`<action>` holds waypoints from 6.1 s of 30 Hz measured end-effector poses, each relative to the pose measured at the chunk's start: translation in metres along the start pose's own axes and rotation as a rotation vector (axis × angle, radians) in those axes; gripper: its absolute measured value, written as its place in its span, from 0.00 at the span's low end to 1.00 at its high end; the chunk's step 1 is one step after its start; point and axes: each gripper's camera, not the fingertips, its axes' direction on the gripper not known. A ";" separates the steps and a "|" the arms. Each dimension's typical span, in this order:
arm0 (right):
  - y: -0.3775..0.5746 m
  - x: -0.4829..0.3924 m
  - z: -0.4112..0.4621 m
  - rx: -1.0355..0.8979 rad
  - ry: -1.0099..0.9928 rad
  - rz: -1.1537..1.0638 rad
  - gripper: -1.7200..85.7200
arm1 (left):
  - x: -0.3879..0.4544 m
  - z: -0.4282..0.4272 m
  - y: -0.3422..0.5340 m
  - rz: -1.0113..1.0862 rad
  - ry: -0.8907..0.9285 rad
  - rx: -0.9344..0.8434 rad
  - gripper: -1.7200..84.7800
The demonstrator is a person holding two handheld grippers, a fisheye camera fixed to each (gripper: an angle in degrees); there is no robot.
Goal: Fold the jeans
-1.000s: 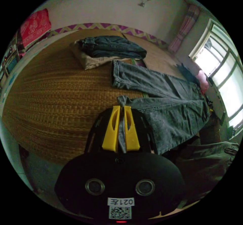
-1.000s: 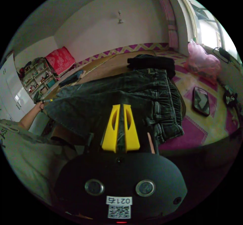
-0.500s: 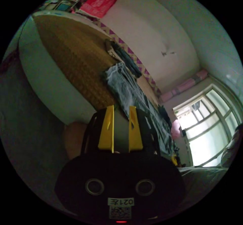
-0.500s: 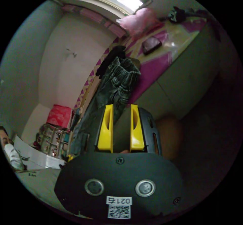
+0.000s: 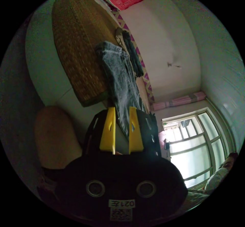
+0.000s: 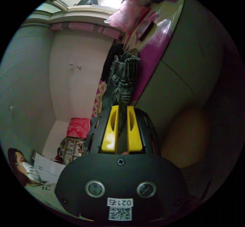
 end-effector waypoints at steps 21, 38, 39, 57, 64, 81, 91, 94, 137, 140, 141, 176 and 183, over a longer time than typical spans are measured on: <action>-0.092 -0.092 0.073 -0.071 -0.184 -0.155 0.02 | 0.132 0.109 -0.101 0.210 -0.020 -0.183 0.01; -0.232 -0.105 0.344 -0.171 0.066 -0.141 0.06 | 0.163 0.402 -0.236 0.467 -0.441 -0.408 0.01; -0.223 -0.114 0.340 -0.173 0.081 -0.199 0.06 | 0.159 0.390 -0.235 0.476 -0.480 -0.373 0.01; 0.071 -0.252 0.492 -0.642 0.451 -1.101 0.02 | 0.104 0.354 -0.146 0.406 -0.362 -0.222 0.14; 0.078 -0.254 0.458 -0.576 0.265 -0.960 0.01 | 0.056 0.373 -0.101 0.086 -0.192 -0.188 0.16; 0.061 -0.197 0.350 -0.432 0.165 -0.754 0.01 | 0.162 0.428 0.014 0.258 -0.101 0.013 0.01; 0.036 -0.155 0.252 -0.264 0.167 -0.689 0.01 | 0.437 0.600 0.310 1.029 -0.062 -0.212 0.01; 0.036 -0.142 0.233 -0.253 0.179 -0.686 0.01 | 0.449 0.699 0.409 1.137 -0.144 -0.379 0.01; -0.009 -0.372 0.340 0.043 0.142 -0.924 0.08 | 0.238 0.691 0.469 1.029 0.131 -0.569 0.01; 0.089 -0.436 0.423 -0.086 0.146 -1.198 0.08 | 0.212 0.667 0.439 0.954 0.154 -0.517 0.01; 0.127 -0.446 0.460 -0.150 0.133 -1.270 0.08 | 0.202 0.660 0.428 0.930 0.157 -0.498 0.01; -0.066 -0.168 0.675 -0.667 0.261 -0.575 0.19 | 0.133 0.851 0.176 0.529 -0.028 -0.632 0.20; -0.096 -0.105 0.727 -0.804 0.019 -0.396 0.12 | 0.134 0.898 0.157 0.468 -0.012 -0.772 0.10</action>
